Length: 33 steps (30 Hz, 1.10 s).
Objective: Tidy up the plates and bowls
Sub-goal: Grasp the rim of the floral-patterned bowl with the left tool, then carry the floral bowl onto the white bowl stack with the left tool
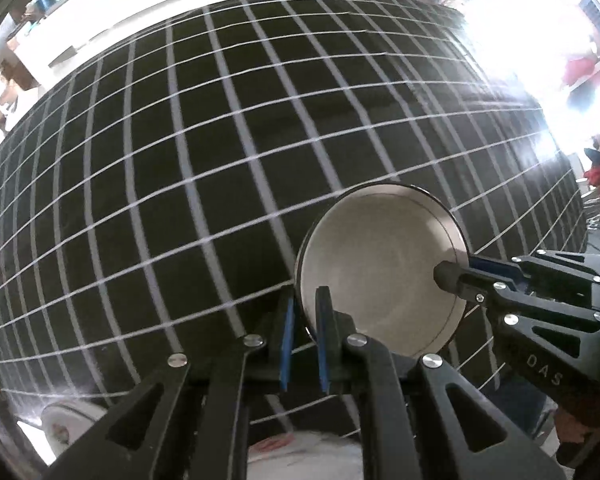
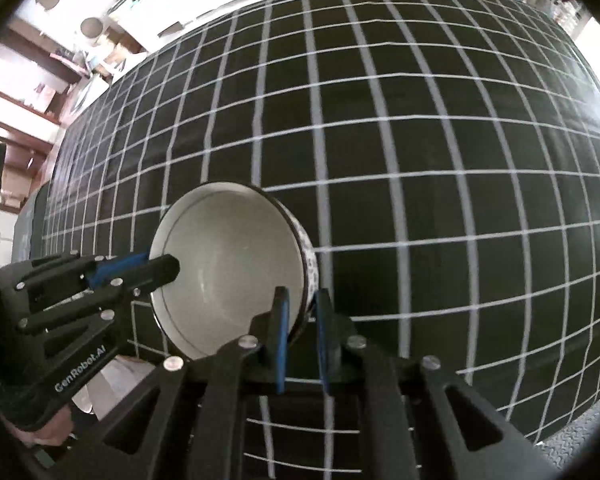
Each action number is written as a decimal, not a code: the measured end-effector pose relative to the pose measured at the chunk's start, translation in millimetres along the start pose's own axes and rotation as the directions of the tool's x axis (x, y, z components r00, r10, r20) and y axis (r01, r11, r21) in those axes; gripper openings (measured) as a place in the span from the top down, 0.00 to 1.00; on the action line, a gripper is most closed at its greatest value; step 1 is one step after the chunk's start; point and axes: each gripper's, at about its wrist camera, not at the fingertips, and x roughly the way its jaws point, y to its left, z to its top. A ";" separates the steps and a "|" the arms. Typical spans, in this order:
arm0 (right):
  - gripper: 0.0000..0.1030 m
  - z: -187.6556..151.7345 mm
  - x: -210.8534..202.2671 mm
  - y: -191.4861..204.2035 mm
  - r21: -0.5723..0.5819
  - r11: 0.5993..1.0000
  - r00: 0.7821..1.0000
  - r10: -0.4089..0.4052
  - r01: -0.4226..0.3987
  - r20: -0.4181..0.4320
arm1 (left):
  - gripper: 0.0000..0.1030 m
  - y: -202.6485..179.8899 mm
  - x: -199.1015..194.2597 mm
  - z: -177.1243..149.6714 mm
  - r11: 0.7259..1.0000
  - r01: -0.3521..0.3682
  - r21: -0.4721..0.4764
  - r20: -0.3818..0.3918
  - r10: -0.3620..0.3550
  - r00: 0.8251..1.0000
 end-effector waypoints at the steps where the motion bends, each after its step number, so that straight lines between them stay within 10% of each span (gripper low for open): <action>1: 0.84 0.1 1.4 6.5 -0.008 1.000 1.000 -0.001 0.001 -0.004 | 0.92 7.3 -1.0 -5.0 1.000 -0.004 -0.003 0.001 0.004 1.000; 33: 0.83 16.8 0.5 90.1 -0.003 0.997 0.997 -0.071 0.071 0.002 | 0.91 108.8 -27.8 -58.6 0.984 0.025 -0.174 0.068 -0.013 0.998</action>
